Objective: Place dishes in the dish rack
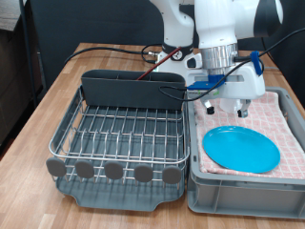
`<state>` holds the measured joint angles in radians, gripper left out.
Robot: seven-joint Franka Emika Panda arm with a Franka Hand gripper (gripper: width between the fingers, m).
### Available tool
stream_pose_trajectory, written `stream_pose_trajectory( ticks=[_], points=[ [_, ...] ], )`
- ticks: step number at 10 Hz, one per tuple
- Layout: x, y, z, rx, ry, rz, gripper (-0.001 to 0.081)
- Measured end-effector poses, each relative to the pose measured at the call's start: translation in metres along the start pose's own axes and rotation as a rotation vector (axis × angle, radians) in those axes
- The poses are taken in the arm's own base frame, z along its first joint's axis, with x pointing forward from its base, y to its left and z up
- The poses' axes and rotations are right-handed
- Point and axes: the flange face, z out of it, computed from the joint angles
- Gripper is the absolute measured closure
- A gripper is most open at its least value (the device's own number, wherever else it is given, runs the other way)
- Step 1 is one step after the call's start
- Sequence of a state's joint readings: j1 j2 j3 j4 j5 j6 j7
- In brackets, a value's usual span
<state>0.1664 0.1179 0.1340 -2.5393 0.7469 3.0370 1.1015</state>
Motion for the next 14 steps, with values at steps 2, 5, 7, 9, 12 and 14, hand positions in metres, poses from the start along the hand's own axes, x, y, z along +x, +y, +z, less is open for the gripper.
stream_pose_trajectory(
  ticks=[2,5,7,9,12,14],
  points=[
    [0.001,0.003,0.007,0.005,0.005,0.002,0.0004],
    [0.003,0.004,0.016,-0.003,0.0,0.001,0.0004],
    [0.004,0.003,0.02,-0.007,-0.003,-0.002,0.0004],
    [0.004,0.0,0.025,-0.009,-0.007,-0.007,0.0004],
    [0.004,-0.004,0.03,-0.009,-0.013,-0.012,0.0004],
    [0.003,-0.007,0.034,-0.008,-0.019,-0.017,0.0004]
  ],
)
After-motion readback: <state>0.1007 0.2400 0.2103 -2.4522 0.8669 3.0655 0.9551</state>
